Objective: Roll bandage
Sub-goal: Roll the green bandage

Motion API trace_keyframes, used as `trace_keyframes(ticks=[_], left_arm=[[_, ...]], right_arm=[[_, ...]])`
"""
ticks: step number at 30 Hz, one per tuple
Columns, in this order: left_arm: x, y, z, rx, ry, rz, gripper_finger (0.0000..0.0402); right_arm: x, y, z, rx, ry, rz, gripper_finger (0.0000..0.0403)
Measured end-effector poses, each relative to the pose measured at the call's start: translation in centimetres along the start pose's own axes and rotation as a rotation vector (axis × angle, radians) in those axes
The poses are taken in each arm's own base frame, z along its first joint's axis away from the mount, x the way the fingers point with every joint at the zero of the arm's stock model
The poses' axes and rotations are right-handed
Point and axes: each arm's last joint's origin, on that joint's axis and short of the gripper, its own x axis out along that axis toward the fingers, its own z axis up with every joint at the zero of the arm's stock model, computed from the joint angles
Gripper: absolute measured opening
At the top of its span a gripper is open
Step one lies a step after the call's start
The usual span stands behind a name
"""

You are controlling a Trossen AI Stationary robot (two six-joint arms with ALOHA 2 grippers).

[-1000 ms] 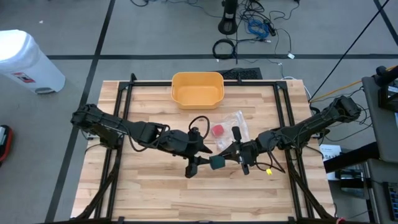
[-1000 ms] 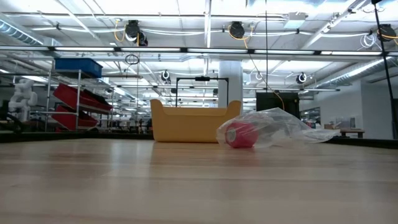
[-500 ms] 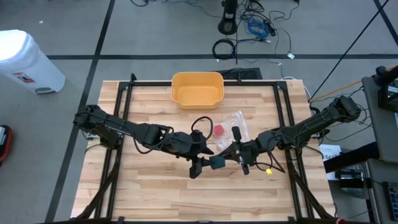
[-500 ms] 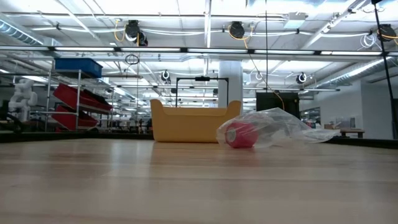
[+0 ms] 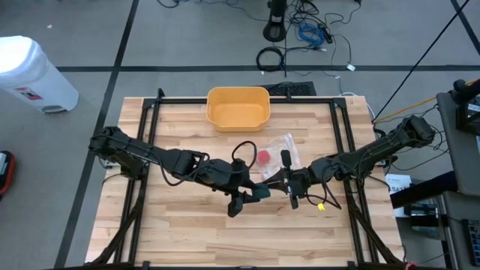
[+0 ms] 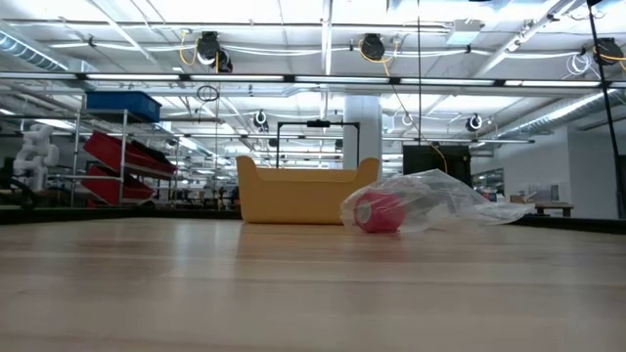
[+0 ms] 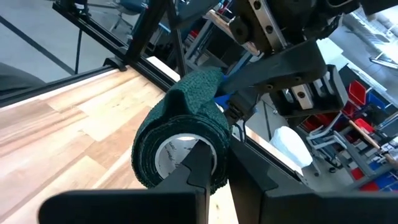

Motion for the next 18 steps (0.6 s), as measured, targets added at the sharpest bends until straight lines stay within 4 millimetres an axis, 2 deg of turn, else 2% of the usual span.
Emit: trace_keyframes(ticks=[13, 18], left_arm=[[0.00, 0.13, -0.19, 0.054, 0.017, 0.019, 0.0211], [-0.01, 0.23, -0.22, 0.090, 0.013, 0.046, 0.0186]], right_arm=[[0.02, -0.05, -0.08, 0.015, 0.006, -0.001, 0.0034], [0.02, -0.05, -0.08, 0.015, 0.005, -0.001, 0.0034]])
